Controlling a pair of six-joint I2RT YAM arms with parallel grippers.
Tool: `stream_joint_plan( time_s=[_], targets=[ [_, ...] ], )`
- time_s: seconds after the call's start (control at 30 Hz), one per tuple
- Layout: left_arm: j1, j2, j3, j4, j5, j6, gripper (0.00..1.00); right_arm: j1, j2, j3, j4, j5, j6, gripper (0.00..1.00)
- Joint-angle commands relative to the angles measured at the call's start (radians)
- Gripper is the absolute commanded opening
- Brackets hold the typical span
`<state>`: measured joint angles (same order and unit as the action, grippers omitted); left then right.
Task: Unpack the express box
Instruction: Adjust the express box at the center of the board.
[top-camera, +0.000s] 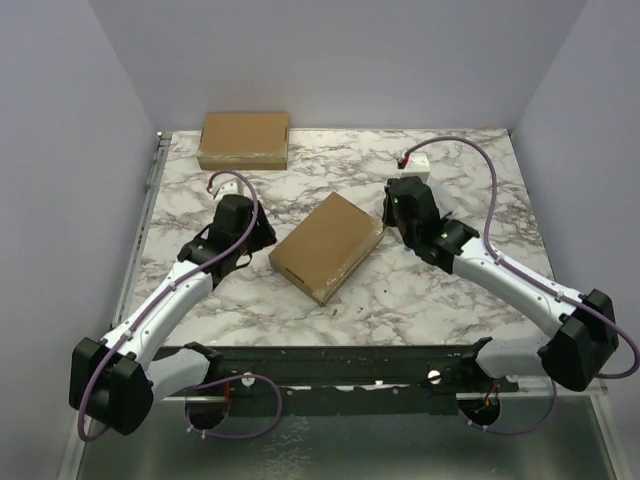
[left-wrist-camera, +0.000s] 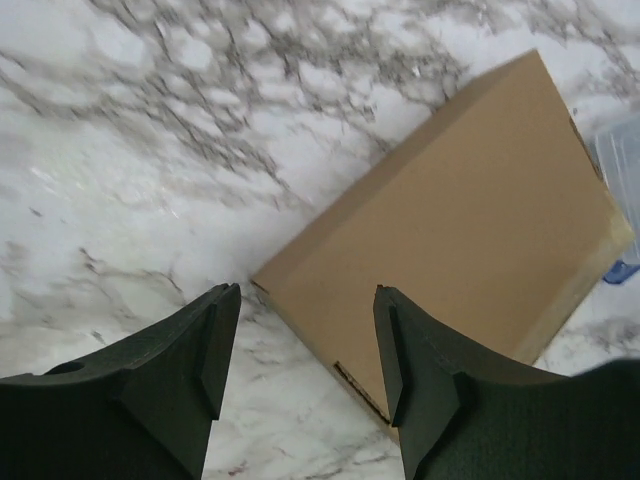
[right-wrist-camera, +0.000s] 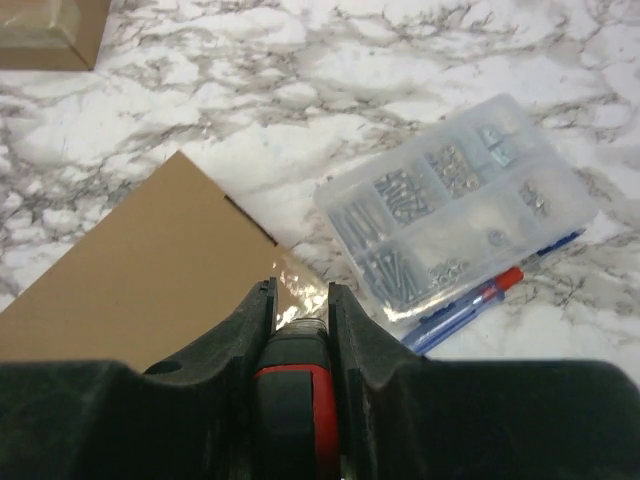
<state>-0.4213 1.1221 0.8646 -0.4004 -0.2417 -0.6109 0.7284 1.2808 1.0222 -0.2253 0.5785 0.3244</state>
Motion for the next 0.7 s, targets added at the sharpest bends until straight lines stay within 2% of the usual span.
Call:
stream_joint_plan(
  time_s=[0.0, 0.13, 0.3, 0.4, 0.53, 0.67],
  targets=[
    [-0.036, -0.048, -0.157, 0.031, 0.262, -0.227, 0.63, -0.083, 0.097, 0.122, 0.052, -0.056, -0.088, 0.00],
    [-0.130, -0.087, -0.245, 0.075, 0.221, -0.330, 0.59, -0.144, 0.234, 0.204, 0.120, -0.028, -0.153, 0.00],
    [-0.192, -0.048, -0.294, 0.106, 0.173, -0.342, 0.52, -0.162, 0.361, 0.269, 0.168, -0.140, -0.203, 0.00],
    [-0.203, 0.000, -0.306, 0.114, 0.155, -0.329, 0.45, -0.163, 0.384, 0.273, 0.207, -0.203, -0.194, 0.00],
    [-0.209, 0.048, -0.320, 0.164, 0.132, -0.313, 0.44, -0.161, 0.418, 0.286, 0.203, -0.257, -0.185, 0.00],
    [-0.207, 0.100, -0.273, 0.181, 0.093, -0.269, 0.45, -0.145, 0.412, 0.257, 0.154, -0.301, -0.139, 0.00]
  ],
)
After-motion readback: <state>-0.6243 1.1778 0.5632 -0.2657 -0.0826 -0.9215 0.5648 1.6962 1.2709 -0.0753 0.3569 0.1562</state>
